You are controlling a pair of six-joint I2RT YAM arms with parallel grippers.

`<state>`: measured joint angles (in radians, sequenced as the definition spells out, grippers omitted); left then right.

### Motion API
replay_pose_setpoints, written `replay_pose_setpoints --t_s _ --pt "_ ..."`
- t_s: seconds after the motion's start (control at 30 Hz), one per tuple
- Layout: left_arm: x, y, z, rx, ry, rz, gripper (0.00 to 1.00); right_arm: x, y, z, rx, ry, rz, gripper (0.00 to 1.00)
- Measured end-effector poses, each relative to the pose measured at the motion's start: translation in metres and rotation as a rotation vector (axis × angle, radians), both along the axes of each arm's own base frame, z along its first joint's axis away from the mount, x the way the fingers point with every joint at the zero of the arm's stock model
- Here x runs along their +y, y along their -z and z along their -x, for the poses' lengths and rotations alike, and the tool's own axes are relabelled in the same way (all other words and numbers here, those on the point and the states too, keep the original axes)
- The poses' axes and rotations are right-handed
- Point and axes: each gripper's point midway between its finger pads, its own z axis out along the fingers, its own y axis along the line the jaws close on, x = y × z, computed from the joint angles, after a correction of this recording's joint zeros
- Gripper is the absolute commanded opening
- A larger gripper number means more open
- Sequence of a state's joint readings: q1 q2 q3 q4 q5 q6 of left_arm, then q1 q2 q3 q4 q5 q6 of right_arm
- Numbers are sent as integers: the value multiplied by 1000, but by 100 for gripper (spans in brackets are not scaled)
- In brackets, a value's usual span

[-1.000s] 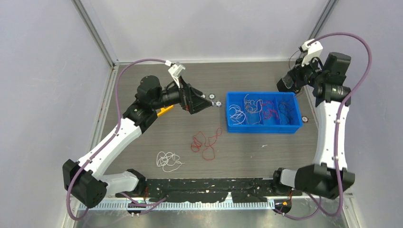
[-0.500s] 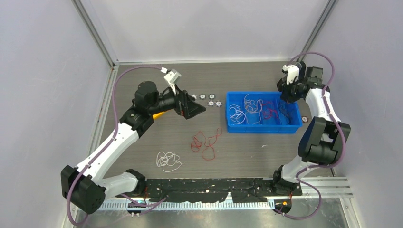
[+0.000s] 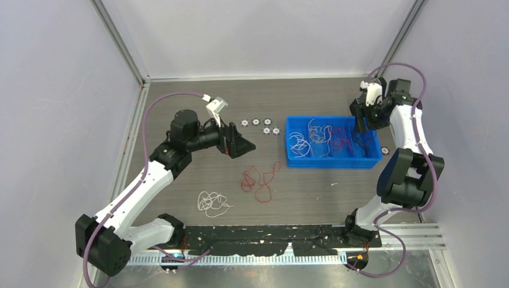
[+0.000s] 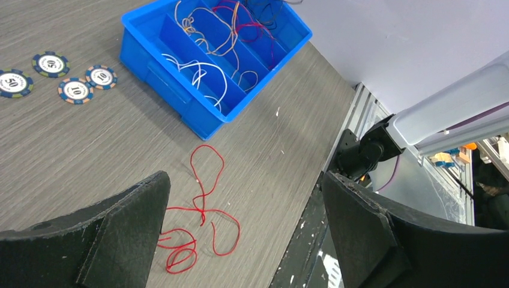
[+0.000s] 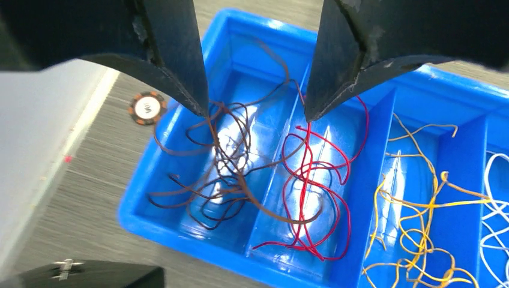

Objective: Untangle the cables

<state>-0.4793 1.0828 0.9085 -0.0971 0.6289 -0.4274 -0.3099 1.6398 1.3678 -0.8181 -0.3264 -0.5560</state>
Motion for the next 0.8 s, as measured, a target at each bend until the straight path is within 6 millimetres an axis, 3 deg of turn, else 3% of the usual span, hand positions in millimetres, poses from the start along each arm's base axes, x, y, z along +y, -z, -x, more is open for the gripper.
replay_pose_setpoints --t_s 0.23,0.33,0.5,0.6,0.67,0.73,0.8 --pt "5 2 7 -11 3 -17 100 -10 -71 0 -108 34 79 69" --pt "8 4 9 -18 2 -34 100 -12 -81 4 -114 22 104 67" --pt "12 16 13 -9 15 -83 100 -3 -72 19 -31 -32 75 70" --pt "14 35 14 29 32 -137 95 25 -78 23 -11 -100 -4 82" --pt "15 55 13 84 39 -180 93 59 -86 24 -28 -179 -50 94" --pt "18 75 10 153 42 -210 93 112 -95 30 -63 -314 -87 99" --pt "28 92 5 232 21 -209 94 172 -99 50 -93 -484 -124 100"
